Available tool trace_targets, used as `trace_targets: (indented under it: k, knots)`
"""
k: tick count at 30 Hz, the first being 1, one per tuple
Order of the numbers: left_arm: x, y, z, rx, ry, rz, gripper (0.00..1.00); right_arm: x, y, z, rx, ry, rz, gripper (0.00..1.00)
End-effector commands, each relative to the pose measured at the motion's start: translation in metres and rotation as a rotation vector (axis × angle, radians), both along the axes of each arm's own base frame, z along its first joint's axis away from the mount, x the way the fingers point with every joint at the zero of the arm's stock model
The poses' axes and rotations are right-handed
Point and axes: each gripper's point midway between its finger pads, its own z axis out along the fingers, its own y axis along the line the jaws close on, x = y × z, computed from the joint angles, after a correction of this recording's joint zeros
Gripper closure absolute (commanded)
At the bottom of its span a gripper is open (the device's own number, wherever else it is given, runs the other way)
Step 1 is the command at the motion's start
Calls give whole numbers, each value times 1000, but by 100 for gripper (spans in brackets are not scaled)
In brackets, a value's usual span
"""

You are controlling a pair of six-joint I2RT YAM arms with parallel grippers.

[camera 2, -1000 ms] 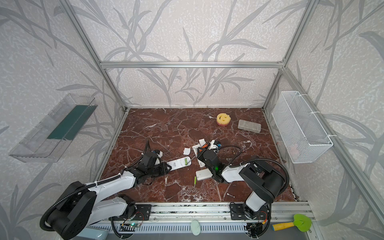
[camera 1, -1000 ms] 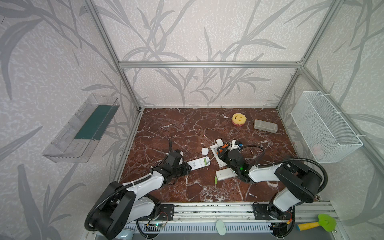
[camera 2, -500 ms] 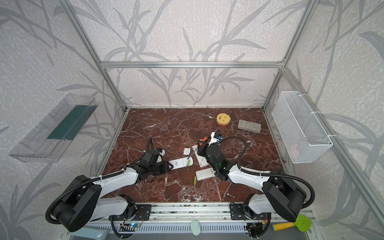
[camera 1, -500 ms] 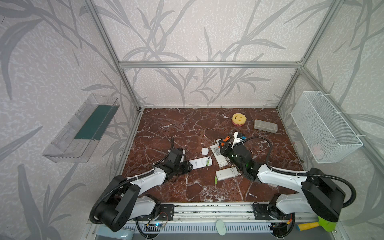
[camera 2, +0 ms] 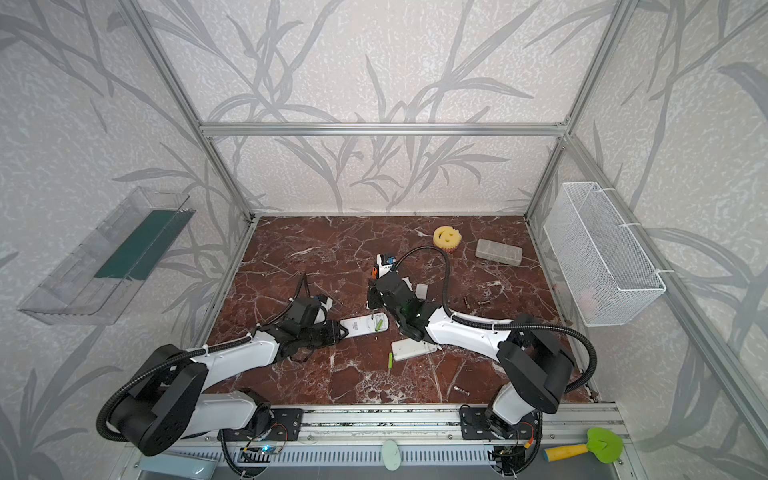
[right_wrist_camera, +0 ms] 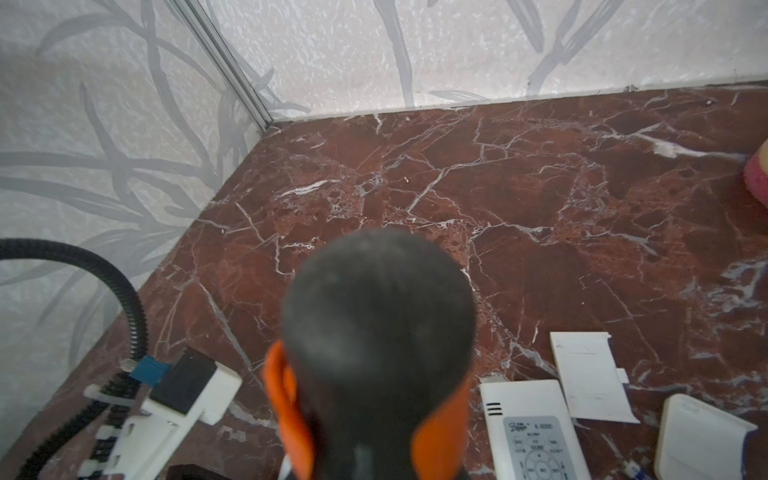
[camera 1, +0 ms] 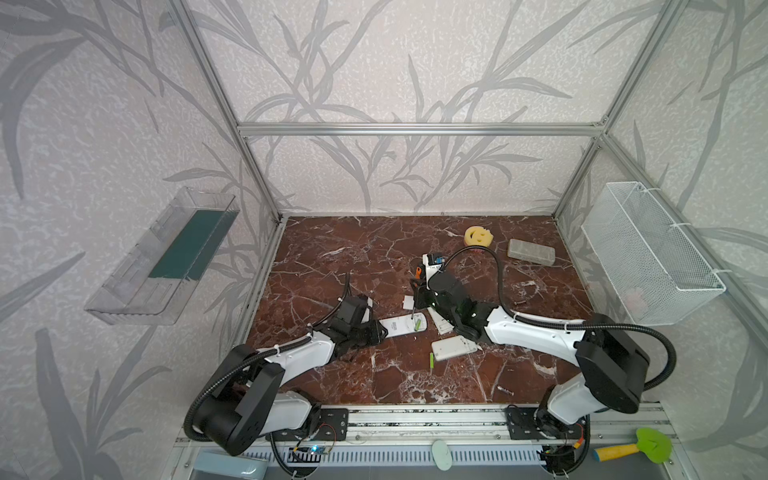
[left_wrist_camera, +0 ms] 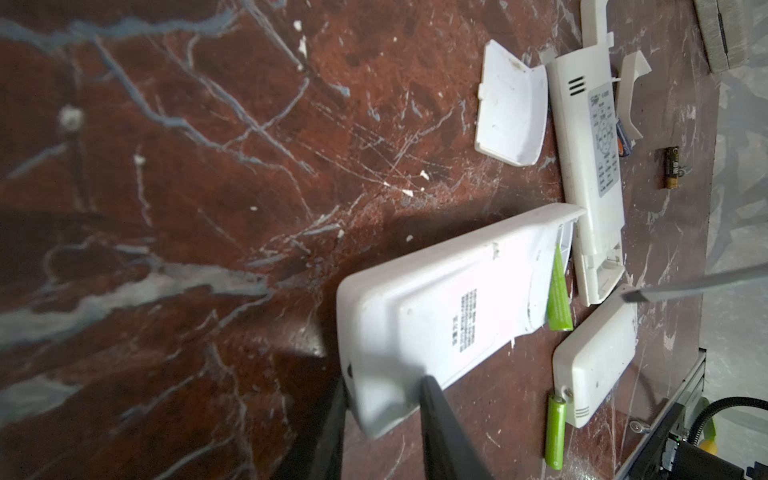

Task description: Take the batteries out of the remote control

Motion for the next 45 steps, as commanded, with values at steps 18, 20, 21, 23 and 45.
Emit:
trace_targets:
  k: [18, 20, 21, 23, 45]
  knots:
    - [-32, 20, -35, 112, 151, -10, 69, 2, 20, -35, -176, 44, 121, 100]
    - [-32, 20, -35, 111, 154, -10, 69, 0, 25, -29, -210, 56, 164, 100]
    - [-31, 19, -35, 110, 155, -9, 69, 0, 28, -41, -259, 85, 189, 100]
    - [-31, 19, -35, 109, 155, -9, 69, -1, 31, -43, -315, 104, 224, 100]
    - [-33, 22, -39, 119, 170, -3, 69, -5, 40, -50, -402, 123, 324, 100]
